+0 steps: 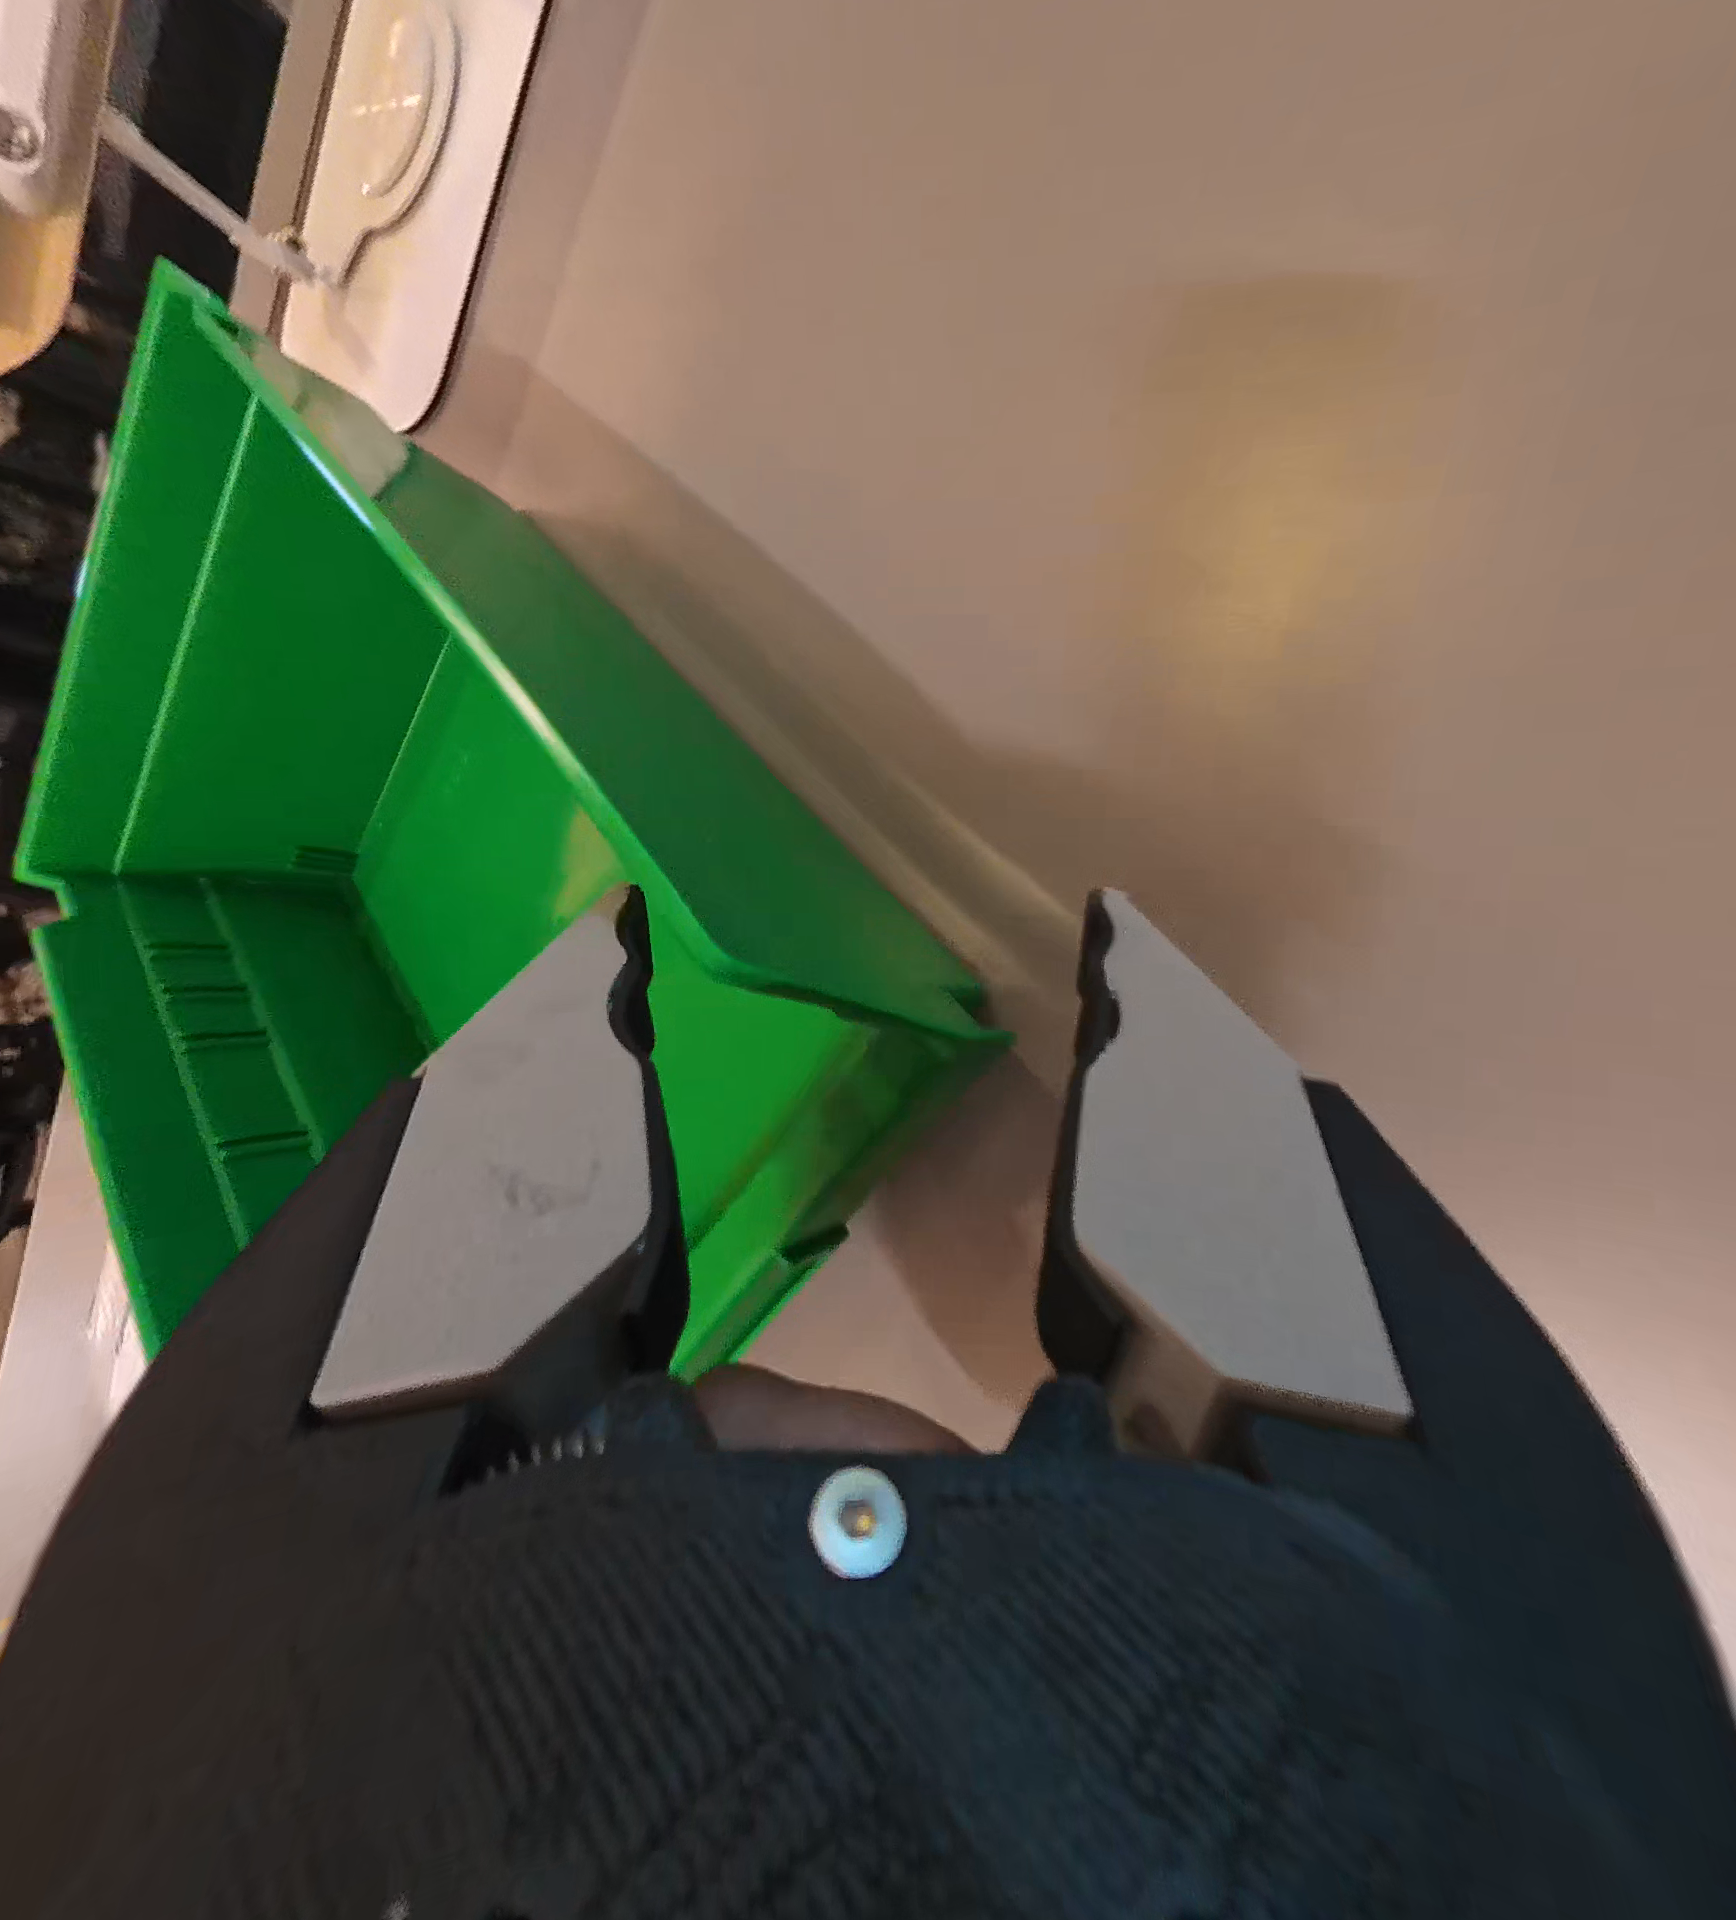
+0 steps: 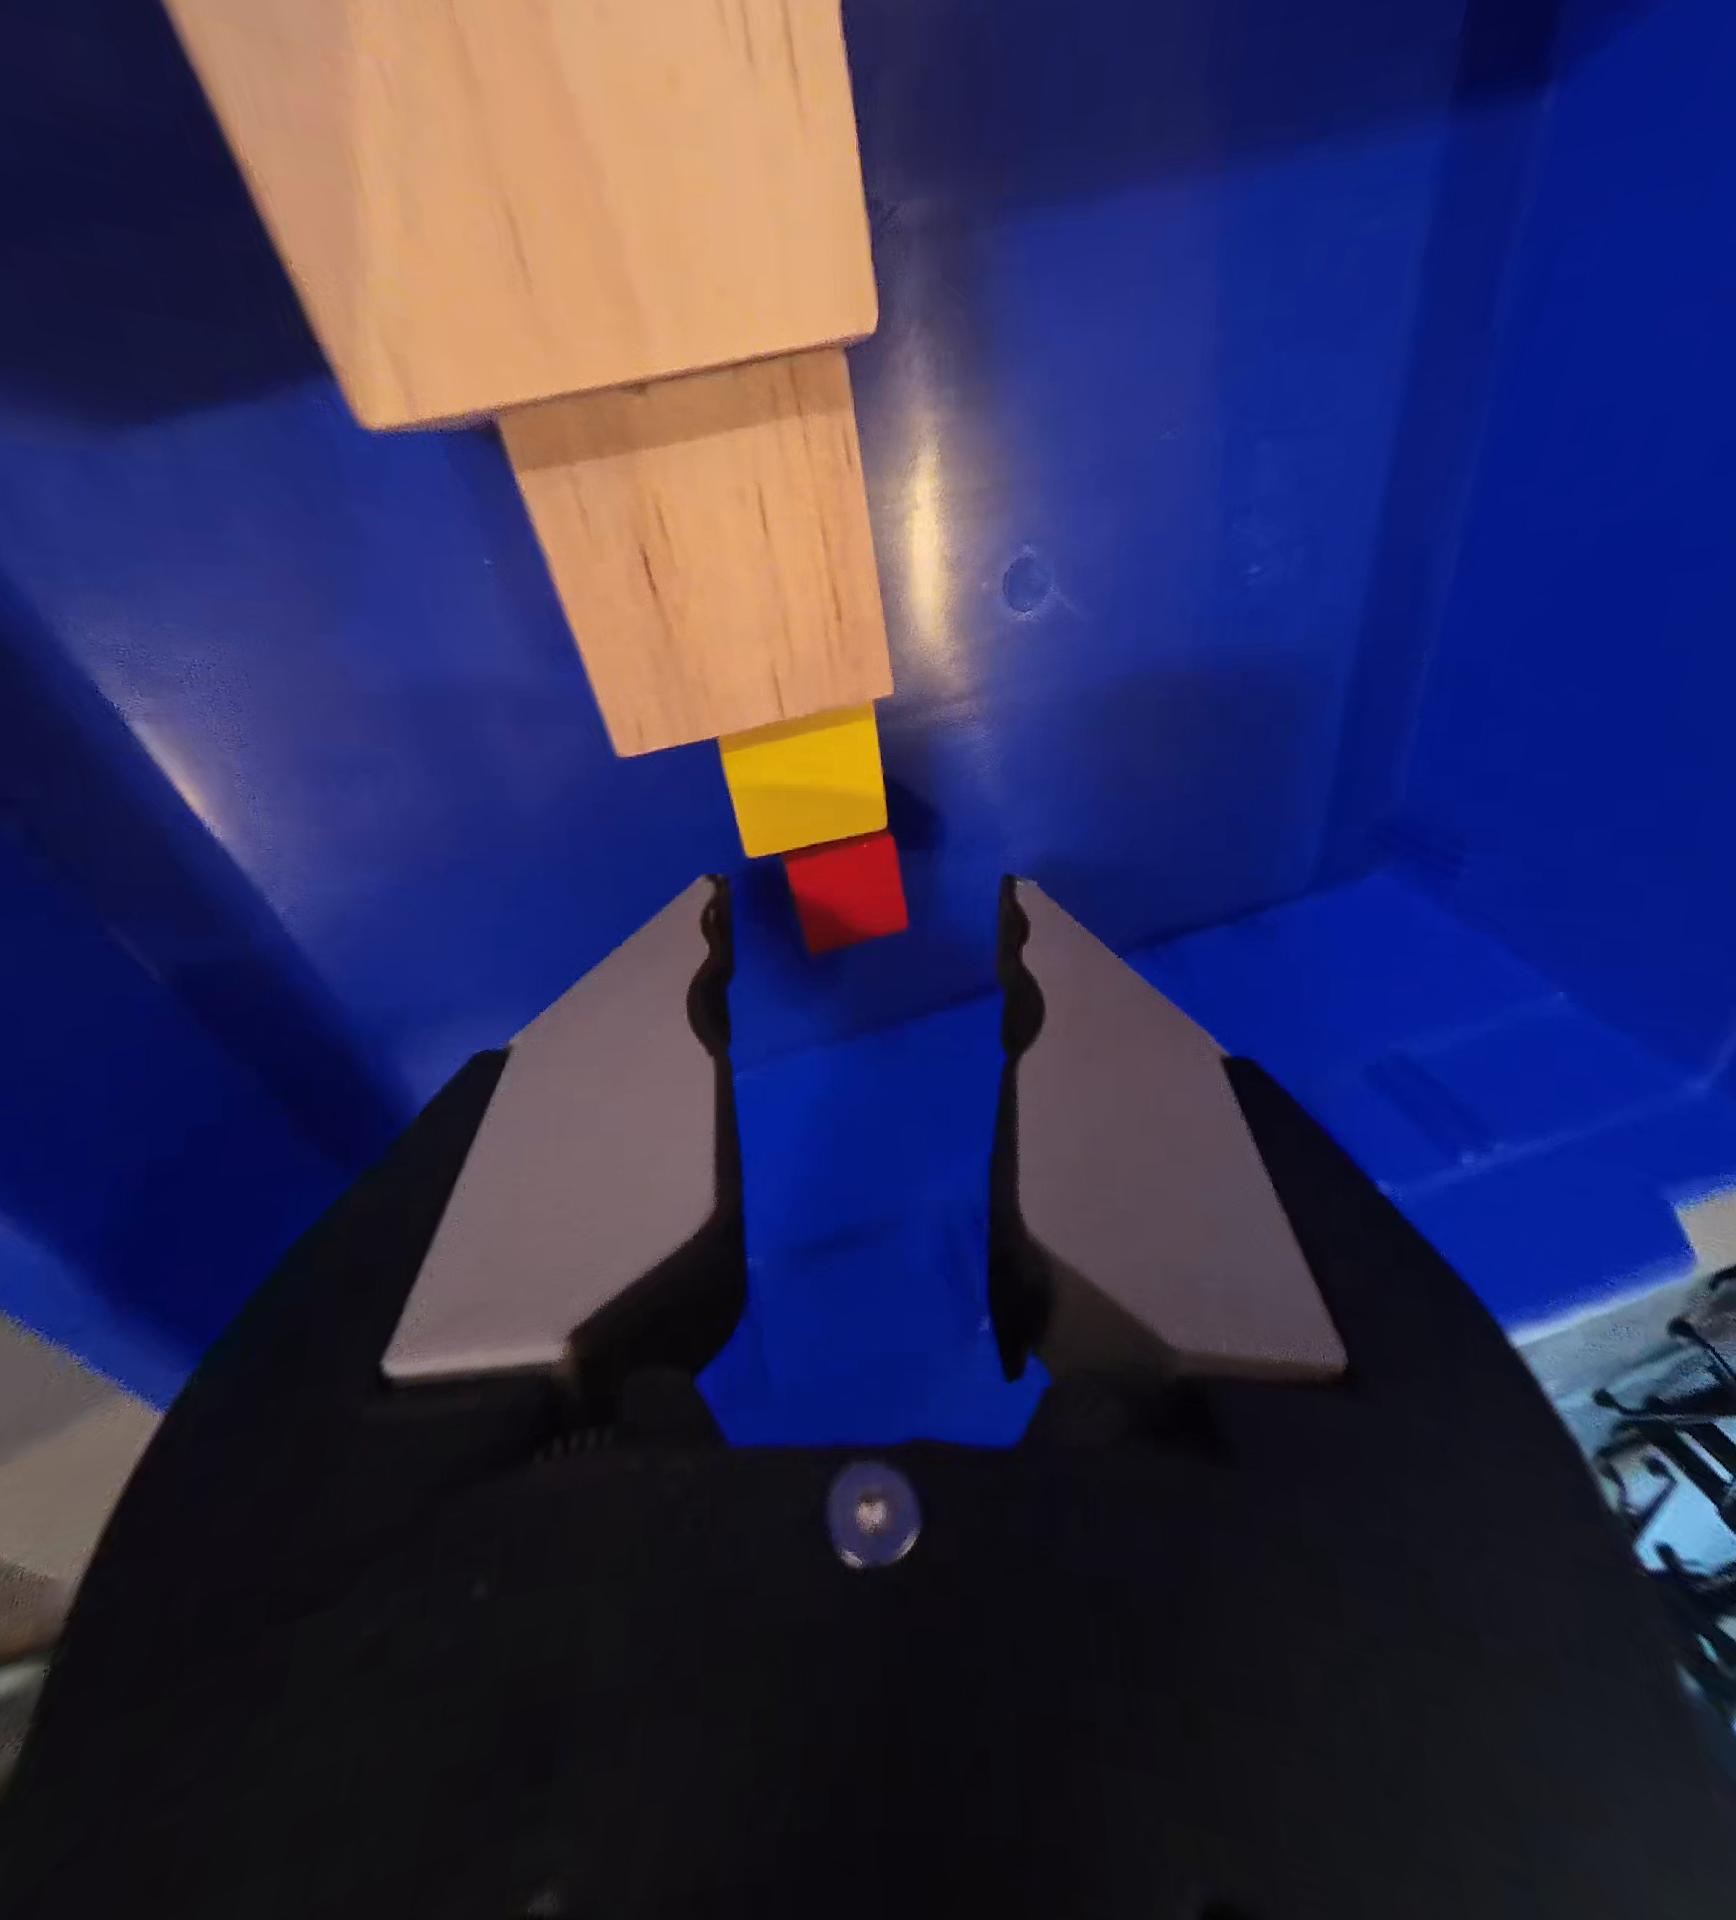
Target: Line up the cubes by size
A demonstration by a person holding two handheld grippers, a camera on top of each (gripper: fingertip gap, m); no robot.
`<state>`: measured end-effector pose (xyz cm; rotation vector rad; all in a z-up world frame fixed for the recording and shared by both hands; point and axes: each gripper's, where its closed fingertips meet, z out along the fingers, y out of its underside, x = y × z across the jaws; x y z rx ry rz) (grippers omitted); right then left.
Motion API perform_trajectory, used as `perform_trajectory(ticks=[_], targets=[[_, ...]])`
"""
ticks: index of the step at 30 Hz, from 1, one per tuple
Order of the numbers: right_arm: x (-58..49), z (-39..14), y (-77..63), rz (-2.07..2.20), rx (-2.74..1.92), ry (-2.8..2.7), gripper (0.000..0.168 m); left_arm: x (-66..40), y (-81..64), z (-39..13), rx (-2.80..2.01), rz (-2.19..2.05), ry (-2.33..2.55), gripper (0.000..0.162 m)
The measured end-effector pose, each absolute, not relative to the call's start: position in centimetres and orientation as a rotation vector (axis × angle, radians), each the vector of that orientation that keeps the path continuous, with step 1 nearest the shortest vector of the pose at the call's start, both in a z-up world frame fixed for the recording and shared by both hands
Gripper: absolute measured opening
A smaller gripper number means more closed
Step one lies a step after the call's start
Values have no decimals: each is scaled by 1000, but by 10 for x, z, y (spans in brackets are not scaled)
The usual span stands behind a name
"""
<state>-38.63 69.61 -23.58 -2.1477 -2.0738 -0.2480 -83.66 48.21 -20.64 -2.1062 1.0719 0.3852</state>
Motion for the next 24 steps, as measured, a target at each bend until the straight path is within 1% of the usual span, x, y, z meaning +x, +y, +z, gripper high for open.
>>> perform_trajectory(ticks=[1,3,4,5,7,9,11,13,14,15,16,17,20,24], targets=[[-389,-228,694,-227,-2137,-2030,54,-837,486,-210,-2116,383,1047,78],[-400,-208,683,-144,-2098,-1915,61,-835,493,-215,-2117,365,992,54],[-408,-197,672,-80,-2074,-1847,61,-836,497,-214,-2103,377,952,42],[-417,-187,660,-23,-2056,-1766,64,-836,499,-214,-2097,374,921,35],[-441,-169,625,115,-2021,-1610,84,-833,502,-213,-2089,337,834,31],[-469,-158,583,272,-1961,-1466,86,-833,506,-211,-2066,343,755,26],[-496,-157,549,390,-1897,-1338,93,-840,510,-210,-2045,396,673,19],[-508,-169,543,311,-1921,-1214,82,-844,513,-205,-2002,361,561,9],[-510,-178,547,248,-1950,-1154,72,-848,513,-201,-1977,320,503,2],[-512,-186,551,199,-1976,-1101,51,-848,513,-197,-1958,250,460,2],[-515,-193,556,159,-1995,-1066,25,-846,512,-191,-1940,155,404,1],[-516,-197,562,119,-1991,-1034,20,-843,510,-183,-1918,85,366,1],[-525,-196,569,92,-2005,-924,16,-831,504,-144,-1829,18,318,3],[-559,-195,560,61,-1999,-916,17,-815,496,-78,-1719,-8,277,3]])
